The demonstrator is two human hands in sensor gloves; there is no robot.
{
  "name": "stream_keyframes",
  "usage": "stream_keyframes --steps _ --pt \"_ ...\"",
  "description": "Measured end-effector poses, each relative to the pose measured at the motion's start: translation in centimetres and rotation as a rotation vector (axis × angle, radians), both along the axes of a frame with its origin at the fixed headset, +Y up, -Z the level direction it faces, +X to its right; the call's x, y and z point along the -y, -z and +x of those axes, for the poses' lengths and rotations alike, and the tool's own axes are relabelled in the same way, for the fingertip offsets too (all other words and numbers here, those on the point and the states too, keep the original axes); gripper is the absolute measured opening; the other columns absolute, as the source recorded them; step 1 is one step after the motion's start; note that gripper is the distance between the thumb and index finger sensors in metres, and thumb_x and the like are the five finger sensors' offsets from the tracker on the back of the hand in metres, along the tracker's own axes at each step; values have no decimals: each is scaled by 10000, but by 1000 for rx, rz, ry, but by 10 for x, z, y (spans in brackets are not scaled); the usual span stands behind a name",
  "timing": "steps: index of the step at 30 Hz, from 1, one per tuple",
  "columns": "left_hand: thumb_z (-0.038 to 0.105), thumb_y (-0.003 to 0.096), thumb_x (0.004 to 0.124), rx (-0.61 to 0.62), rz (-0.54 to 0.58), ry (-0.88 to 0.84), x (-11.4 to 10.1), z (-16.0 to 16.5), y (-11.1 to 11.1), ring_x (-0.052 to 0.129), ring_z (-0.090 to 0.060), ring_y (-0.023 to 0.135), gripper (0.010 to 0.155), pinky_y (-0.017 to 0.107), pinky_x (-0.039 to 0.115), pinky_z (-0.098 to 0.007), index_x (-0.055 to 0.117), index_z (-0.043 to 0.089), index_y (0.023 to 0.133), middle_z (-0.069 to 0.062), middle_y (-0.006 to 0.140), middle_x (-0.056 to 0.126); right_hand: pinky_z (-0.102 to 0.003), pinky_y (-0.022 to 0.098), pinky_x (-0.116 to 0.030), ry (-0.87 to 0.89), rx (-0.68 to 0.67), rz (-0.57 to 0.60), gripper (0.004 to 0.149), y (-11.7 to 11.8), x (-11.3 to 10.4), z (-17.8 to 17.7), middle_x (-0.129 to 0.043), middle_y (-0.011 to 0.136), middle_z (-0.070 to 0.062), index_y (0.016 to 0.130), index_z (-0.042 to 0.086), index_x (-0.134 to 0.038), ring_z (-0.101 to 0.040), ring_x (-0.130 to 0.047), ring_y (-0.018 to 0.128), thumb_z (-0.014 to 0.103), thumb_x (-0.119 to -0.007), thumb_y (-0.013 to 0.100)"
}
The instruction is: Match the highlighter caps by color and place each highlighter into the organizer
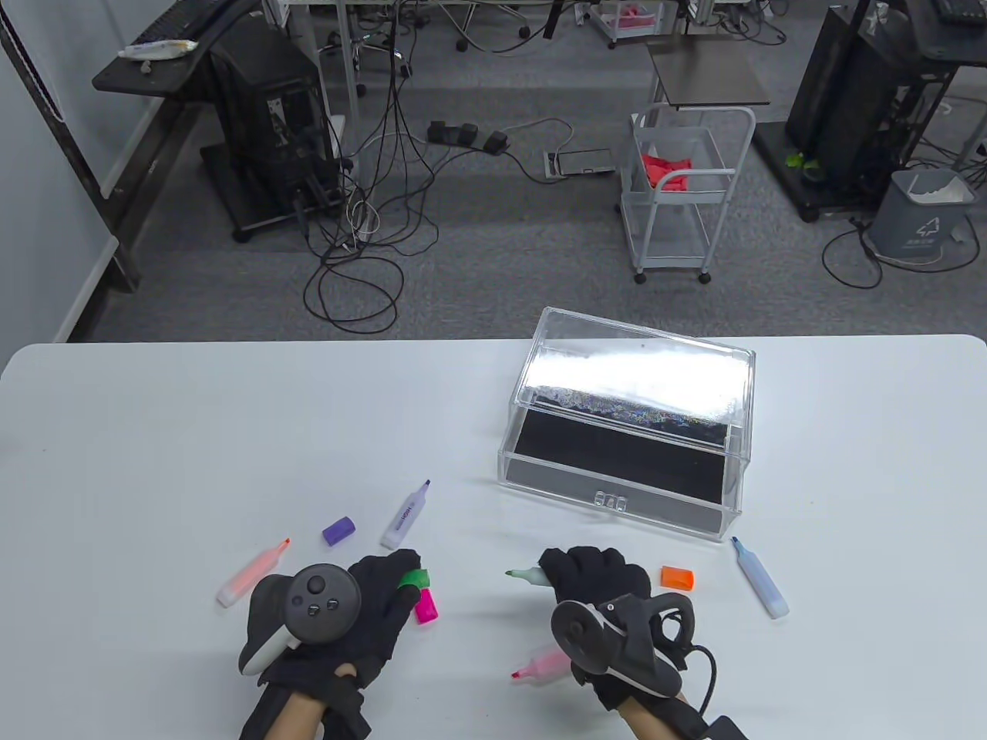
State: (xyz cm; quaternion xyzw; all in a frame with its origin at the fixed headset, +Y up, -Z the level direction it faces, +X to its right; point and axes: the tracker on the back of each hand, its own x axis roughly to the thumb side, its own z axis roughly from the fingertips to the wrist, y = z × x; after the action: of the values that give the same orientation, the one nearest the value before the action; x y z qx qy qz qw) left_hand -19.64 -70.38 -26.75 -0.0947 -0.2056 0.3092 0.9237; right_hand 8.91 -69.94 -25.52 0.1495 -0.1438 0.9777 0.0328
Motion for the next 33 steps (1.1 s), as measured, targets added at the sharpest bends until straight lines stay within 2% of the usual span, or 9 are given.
stream_keyframes --steps 12,26,30,33 --pt "446 637 586 85 11 27 2 28 -9 879 -274 881 610 702 793 -484 511 147 1163 -80 1035 688 -497 483 -730 -59 -106 42 493 -13 2 -28 -740 855 -44 913 297 -585 -245 -832 622 280 -726 440" --pt "438 636 610 137 12 11 5 44 -15 890 -266 872 603 701 805 -472 518 168 1167 -73 1030 699 -496 488 -730 -71 -159 44 489 -19 5 -38 -746 851 -35 906 303 -592 -241 -833 626 284 -731 438" --pt "445 624 665 131 29 -63 7 41 -14 982 -212 753 595 626 880 -432 585 187 1154 -57 927 823 -499 484 -729 -23 -175 27 483 -18 5 -34 -753 844 -42 903 300 -605 -246 -833 620 283 -737 439" --pt "435 620 672 127 66 -58 6 44 -16 1007 -198 708 592 597 906 -419 603 173 1147 -69 887 857 -505 476 -732 -16 -169 27 479 -18 4 -33 -759 834 -47 899 291 -613 -251 -834 613 290 -739 437"
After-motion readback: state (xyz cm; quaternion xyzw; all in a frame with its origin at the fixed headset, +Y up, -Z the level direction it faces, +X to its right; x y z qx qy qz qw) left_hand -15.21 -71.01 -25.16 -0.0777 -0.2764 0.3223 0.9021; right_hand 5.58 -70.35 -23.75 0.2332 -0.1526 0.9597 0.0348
